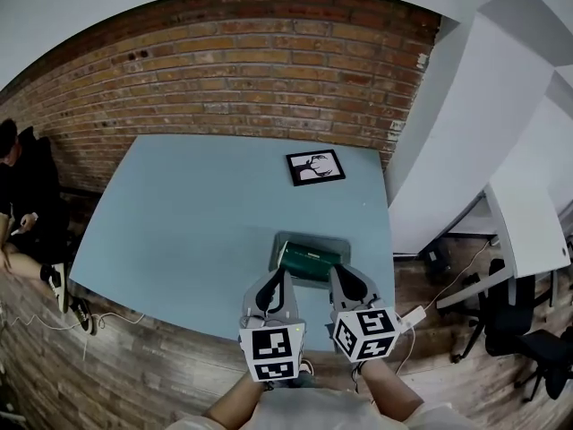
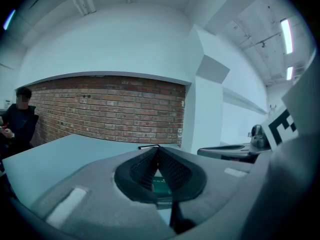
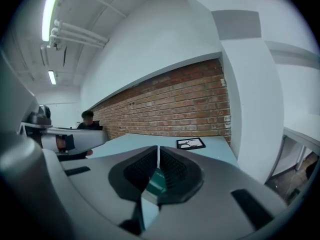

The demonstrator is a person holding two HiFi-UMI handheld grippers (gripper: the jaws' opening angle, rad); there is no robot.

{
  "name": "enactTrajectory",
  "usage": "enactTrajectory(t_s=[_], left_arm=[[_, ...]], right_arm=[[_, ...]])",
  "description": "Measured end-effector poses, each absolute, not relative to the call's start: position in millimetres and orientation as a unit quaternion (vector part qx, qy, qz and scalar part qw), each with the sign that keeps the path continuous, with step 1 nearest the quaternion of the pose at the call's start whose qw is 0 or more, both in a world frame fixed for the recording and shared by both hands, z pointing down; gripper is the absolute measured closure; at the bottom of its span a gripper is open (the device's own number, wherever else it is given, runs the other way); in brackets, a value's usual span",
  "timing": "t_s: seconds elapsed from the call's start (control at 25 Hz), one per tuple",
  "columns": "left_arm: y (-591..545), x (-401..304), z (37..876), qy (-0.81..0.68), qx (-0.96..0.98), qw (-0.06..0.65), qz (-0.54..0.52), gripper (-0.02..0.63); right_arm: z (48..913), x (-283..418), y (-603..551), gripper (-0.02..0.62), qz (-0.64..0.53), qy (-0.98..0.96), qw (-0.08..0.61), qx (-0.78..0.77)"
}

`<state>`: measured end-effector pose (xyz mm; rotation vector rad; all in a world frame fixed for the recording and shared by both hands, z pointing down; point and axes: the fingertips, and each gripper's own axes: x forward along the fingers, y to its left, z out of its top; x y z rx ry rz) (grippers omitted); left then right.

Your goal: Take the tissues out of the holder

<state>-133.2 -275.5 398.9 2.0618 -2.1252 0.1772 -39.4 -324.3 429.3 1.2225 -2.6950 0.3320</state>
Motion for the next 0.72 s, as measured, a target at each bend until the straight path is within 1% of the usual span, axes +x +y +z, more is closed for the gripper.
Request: enactTrajectory(t_s=[0.04,0.2,0.32,0.44,0.6,0.72], left_arm=[[-276.4,-134.2,399.2,-0.715,0.691,0.088,0.059,0.597],[-280.8,-136.3,401.2,-0.720,0.686,0.090,0.059,0.597],[-281.6,-136.4,402.6,-0.723,0.682,0.094,0.059,0.597],[-282.9,-138.6,404.6,-0.727,0.678,0.094,0.061,0.597],[-284.9,-145.8,409.3,-0.734,0.669,0.099,0.062,0.597],[-284.7,-154.0,413.7,-0.743,0.659,0.101,0.062,0.597]], right_arm=[[431.9,-43.2,-326.4,0.592,0.108,-0.905,0.088,0.401],[443.6,-56.1,-336.1,0.528,0.104,-0.918,0.114,0.364],[455.6,-64.7,-338.5,0.505,0.096,-0.928,0.145,0.330],[472.5,-75.1,-340.3,0.445,0.085,-0.934,0.184,0.293],[494.4,-85.0,-349.9,0.403,0.069,-0.937,0.229,0.256],[506.9,-92.5,-359.2,0.358,0.057,-0.939,0.255,0.222]])
